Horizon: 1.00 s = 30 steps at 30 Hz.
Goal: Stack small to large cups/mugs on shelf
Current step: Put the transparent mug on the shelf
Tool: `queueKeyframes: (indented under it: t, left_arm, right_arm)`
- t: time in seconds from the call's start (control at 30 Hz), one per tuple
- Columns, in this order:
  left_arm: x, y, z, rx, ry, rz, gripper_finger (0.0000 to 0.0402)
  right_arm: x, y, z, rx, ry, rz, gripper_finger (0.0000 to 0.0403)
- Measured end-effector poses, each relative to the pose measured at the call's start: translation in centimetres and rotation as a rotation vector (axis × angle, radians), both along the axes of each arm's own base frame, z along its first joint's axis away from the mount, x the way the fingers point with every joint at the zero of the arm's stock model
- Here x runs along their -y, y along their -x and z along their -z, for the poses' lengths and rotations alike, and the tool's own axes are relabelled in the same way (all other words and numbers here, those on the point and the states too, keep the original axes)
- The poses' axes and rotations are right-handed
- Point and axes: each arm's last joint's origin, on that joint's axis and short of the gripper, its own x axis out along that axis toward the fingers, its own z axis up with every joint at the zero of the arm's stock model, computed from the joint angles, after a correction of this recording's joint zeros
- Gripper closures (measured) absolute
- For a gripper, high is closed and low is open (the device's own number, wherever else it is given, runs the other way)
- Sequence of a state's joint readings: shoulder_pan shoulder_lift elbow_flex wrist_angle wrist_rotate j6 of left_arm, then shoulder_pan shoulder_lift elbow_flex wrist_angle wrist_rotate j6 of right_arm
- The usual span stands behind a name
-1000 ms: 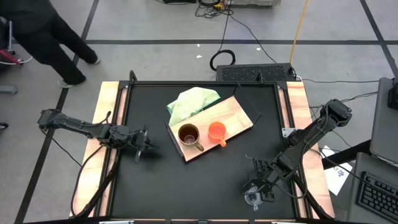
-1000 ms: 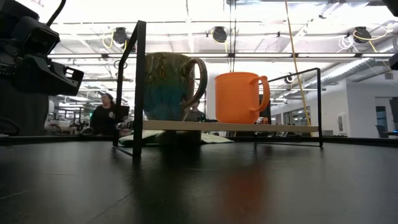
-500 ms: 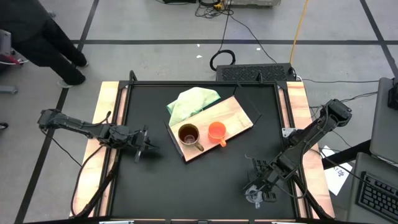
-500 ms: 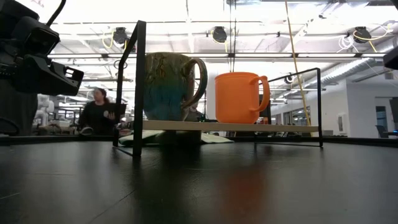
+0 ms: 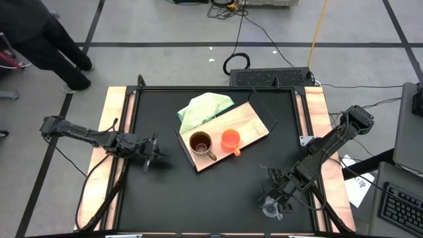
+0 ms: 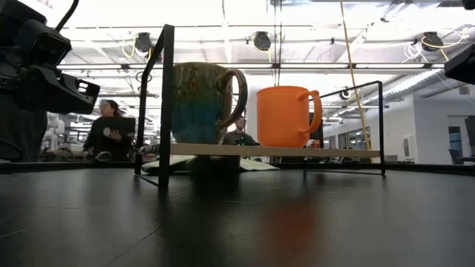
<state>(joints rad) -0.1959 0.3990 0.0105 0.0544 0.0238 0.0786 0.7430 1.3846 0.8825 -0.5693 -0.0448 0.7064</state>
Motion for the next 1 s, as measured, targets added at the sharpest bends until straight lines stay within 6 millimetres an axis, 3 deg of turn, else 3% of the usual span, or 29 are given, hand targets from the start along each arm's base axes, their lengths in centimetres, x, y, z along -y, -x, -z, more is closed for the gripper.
queueKeyframes:
  t: [0.37,0.87,1.0]
  left_arm:
    - [0.0,0.0,0.0,0.000,-0.001,0.000,0.0396]
    - [0.0,0.0,0.0,0.000,-0.002,0.001,0.0396]
    - [0.0,0.0,0.0,-0.001,-0.003,0.001,0.0396]
  right_arm:
    - [0.0,0.2,-0.1,0.047,0.054,-0.065,0.0402]
    - [0.7,0.9,-3.6,0.416,0.074,-0.186,0.0402]
    - [1.5,1.4,-3.4,0.496,0.040,-0.196,0.0403]
